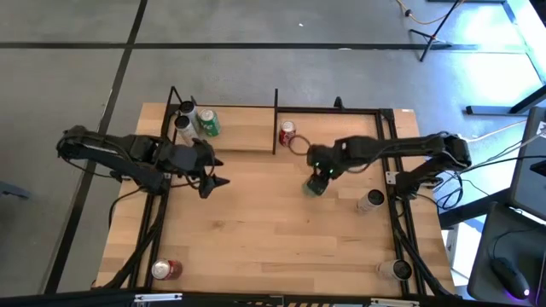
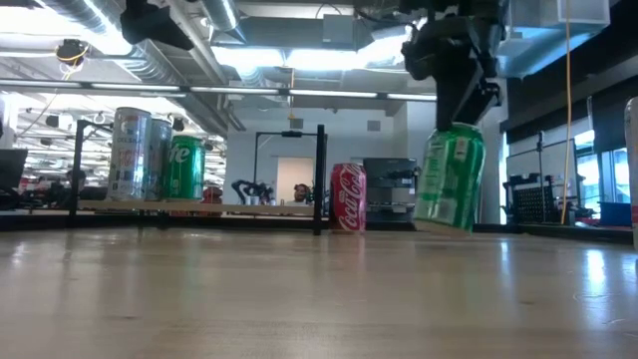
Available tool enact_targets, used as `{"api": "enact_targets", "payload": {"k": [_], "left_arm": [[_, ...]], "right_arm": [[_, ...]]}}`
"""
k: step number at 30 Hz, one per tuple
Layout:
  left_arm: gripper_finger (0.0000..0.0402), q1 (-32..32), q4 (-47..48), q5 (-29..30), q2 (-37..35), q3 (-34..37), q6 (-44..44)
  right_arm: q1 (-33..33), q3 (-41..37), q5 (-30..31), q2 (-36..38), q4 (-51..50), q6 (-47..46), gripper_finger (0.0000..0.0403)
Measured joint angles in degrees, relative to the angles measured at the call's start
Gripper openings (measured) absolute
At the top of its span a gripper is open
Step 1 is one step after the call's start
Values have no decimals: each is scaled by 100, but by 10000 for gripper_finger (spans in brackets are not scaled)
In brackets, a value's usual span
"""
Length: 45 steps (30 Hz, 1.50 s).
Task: Place canned beverage on shelf
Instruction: Put the green soda can on the shelf
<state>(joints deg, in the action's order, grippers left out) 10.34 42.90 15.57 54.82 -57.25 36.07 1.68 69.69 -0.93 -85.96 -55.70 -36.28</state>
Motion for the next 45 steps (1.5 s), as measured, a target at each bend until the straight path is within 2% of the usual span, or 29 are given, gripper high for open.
{"api": "enact_targets", "payload": {"k": [6,12,17,29,34,39,42,45], "left_arm": [[332,289,-18,0,370,0,0],[332,514,-153,21,746,0,137],[332,619,-636,31,1050,0,138],[332,661,-1182,48,1347,0,258],[332,655,-1416,378,1347,0,586],[332,588,-2067,745,1557,0,1026],[332,516,-2593,778,1879,-7,1245],[332,520,-2738,738,2349,-7,1638]], "right_arm": [[-422,84,64,-455,909,-98,215],[-595,541,296,-883,1014,151,215],[-593,640,293,-1034,1183,206,217],[-580,629,333,-1048,1514,461,297],[-580,738,267,-786,1338,1144,318],[-580,765,382,-63,731,1889,319],[-580,397,512,420,732,2232,316],[-538,-255,856,736,1116,2477,315]]}}
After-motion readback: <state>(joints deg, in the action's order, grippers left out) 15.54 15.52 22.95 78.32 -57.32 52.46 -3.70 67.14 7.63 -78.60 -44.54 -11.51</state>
